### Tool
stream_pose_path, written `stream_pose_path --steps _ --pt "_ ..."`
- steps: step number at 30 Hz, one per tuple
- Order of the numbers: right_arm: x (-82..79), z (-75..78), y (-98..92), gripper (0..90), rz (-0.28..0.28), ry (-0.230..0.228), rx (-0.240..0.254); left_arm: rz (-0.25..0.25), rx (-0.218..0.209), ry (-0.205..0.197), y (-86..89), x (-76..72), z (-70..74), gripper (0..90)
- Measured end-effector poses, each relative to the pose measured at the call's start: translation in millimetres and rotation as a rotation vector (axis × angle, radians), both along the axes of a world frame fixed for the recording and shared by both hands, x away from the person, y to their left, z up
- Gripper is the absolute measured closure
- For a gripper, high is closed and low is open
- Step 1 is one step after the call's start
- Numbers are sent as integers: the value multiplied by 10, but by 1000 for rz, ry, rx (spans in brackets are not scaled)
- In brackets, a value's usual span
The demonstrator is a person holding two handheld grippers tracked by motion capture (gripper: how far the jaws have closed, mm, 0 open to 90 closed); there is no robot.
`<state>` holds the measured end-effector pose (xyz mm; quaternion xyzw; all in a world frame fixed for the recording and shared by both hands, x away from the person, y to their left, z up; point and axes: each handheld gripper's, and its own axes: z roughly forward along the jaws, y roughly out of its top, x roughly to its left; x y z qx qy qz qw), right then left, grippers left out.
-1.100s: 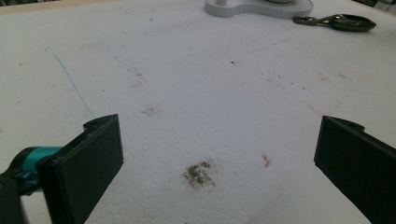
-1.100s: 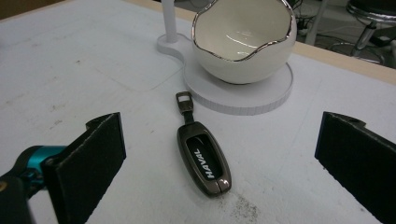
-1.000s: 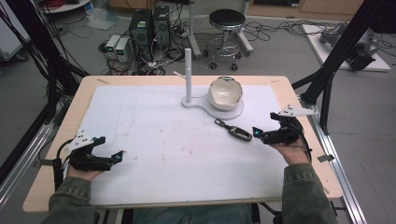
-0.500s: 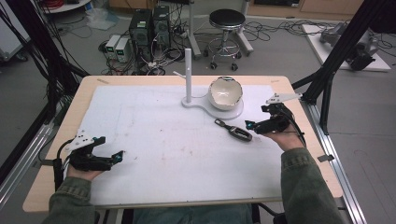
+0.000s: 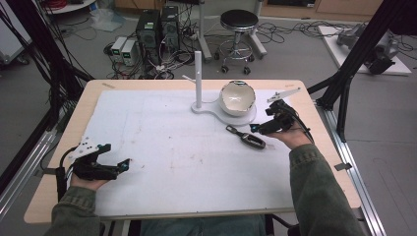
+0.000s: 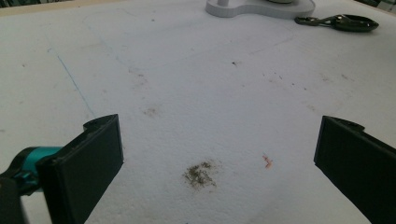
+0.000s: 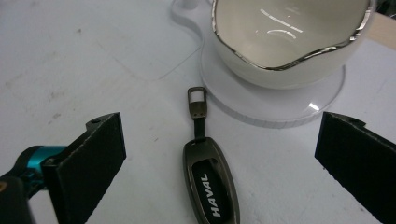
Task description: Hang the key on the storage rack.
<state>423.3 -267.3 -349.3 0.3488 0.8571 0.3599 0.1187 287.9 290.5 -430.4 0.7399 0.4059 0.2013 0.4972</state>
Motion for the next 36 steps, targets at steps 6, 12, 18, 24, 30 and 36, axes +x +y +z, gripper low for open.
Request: stream_pose_path --steps 6,12,18,24,30,36 --pt "59 -70 242 8 64 34 -72 -1 -3 0 -4 -11 4 18" --pt "125 -148 392 8 96 65 -115 2 -4 -2 0 -10 6 18" --pt "195 -254 409 8 73 119 -156 4 -9 -1 -1 -10 3 18" --pt "295 -434 513 9 73 164 -202 0 -9 -2 -1 -5 2 18" --pt "305 -551 623 49 107 158 -296 -4 -10 1 0 -6 2 18" --pt "358 -575 617 199 111 189 -280 2 -4 9 2 4 -5 18"
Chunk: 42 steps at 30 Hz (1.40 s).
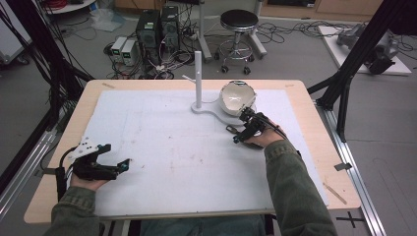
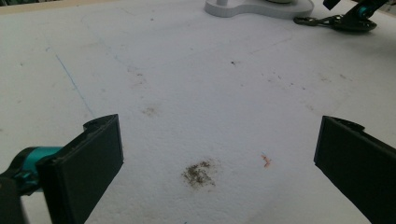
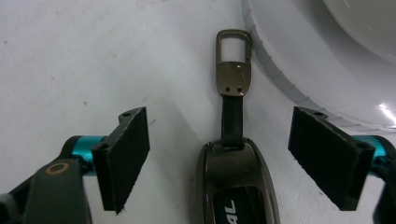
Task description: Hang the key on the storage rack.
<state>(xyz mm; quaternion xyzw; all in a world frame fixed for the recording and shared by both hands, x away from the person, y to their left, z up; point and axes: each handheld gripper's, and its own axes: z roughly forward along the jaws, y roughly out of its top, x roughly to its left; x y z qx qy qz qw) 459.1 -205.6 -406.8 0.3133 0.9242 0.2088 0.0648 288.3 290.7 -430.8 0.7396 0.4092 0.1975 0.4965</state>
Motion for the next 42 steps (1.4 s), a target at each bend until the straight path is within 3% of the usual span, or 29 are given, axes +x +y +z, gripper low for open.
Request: stream_pose_path --steps 9,14,15,17,18,19,20,28,30,42 --pt "72 -53 17 377 -17 16 -10 0 2 1 3 4 0 18" --pt "100 -86 61 549 -21 33 -21 5 -6 -2 2 0 3 18" --pt "100 -86 61 549 -21 33 -21 3 -5 -2 4 2 2 18" --pt "104 -98 90 629 -15 44 -37 2 -4 -1 4 3 3 18" --pt "97 -86 114 738 -25 45 -57 3 -5 -3 3 3 1 18" --pt "97 -86 114 738 -25 45 -57 3 -5 -3 3 3 1 18" --pt "100 -79 130 809 -23 55 -76 3 -5 -2 4 3 2 18" --pt "75 -67 149 835 -17 51 -90 1 -10 -5 3 0 5 18" --pt "95 -64 122 836 -25 69 -66 1 -9 -4 3 1 4 18" --pt "86 16 53 833 -42 80 -17 -2 -9 -2 3 6 1 18"
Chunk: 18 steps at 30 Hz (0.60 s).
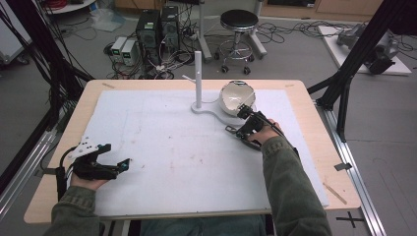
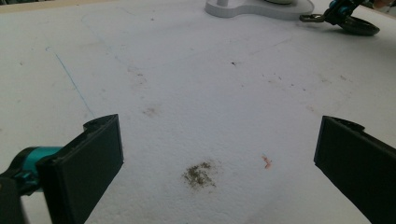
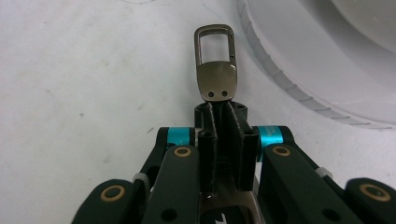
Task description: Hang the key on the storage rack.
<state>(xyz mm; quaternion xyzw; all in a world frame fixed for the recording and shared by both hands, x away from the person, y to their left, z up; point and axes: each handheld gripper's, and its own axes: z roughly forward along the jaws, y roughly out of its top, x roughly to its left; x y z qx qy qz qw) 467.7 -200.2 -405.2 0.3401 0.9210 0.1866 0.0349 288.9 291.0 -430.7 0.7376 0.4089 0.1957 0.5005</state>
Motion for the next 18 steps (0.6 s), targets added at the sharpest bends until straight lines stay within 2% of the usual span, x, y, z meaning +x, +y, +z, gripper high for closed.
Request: stream_pose_path --steps 4,11,18 --pt "-22 51 -29 833 3 1 19 -2 -1 -4 1 2 2 18" --pt "-93 224 -142 832 3 17 87 0 -3 -5 -3 4 0 18" --pt "-134 381 -235 830 18 55 127 -2 -5 -1 -8 6 0 18"
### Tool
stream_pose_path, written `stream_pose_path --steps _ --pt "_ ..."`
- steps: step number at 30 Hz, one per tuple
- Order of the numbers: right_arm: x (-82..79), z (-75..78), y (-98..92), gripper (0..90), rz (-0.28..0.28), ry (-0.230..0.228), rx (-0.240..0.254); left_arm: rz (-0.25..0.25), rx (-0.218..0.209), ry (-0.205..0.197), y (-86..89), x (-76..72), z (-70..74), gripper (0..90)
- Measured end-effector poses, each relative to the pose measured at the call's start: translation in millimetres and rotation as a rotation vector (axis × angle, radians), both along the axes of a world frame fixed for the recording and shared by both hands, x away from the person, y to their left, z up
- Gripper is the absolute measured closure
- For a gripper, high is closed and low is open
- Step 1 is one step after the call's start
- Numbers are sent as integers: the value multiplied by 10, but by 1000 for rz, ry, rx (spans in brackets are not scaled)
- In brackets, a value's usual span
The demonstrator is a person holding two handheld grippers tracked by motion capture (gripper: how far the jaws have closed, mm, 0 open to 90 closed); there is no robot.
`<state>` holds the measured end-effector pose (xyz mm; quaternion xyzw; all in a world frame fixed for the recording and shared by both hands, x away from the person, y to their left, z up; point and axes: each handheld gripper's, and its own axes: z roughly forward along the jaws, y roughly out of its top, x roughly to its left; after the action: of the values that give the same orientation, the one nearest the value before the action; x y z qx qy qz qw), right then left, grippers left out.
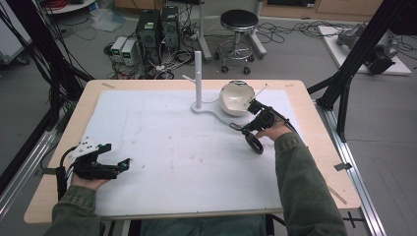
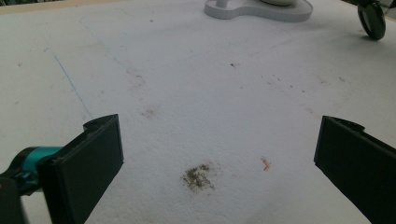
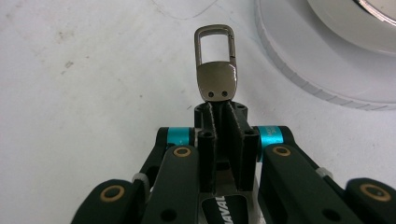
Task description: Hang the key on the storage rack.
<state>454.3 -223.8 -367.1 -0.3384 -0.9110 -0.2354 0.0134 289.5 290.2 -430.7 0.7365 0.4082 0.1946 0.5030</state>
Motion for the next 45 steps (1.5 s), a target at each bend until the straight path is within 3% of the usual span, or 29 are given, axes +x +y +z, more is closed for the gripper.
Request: stream_pose_path --steps 4,9,16,19,29,39,45 --pt "-9 72 -18 829 -2 1 32 2 -3 -1 -2 1 -1 18" --pt "-15 159 36 827 4 -7 19 0 -1 -1 0 0 0 18" --pt "-31 506 161 824 39 -44 50 -4 -4 0 3 2 0 18" --pt "-31 581 190 823 47 -63 52 -7 -3 0 3 4 -1 18" --pt "-9 713 342 820 72 -73 52 -7 -5 0 0 8 -5 18" --pt "35 920 553 819 103 -98 47 -10 -6 2 1 10 -6 18" --pt "105 1095 763 818 121 -137 51 -7 -6 -1 4 9 -5 18"
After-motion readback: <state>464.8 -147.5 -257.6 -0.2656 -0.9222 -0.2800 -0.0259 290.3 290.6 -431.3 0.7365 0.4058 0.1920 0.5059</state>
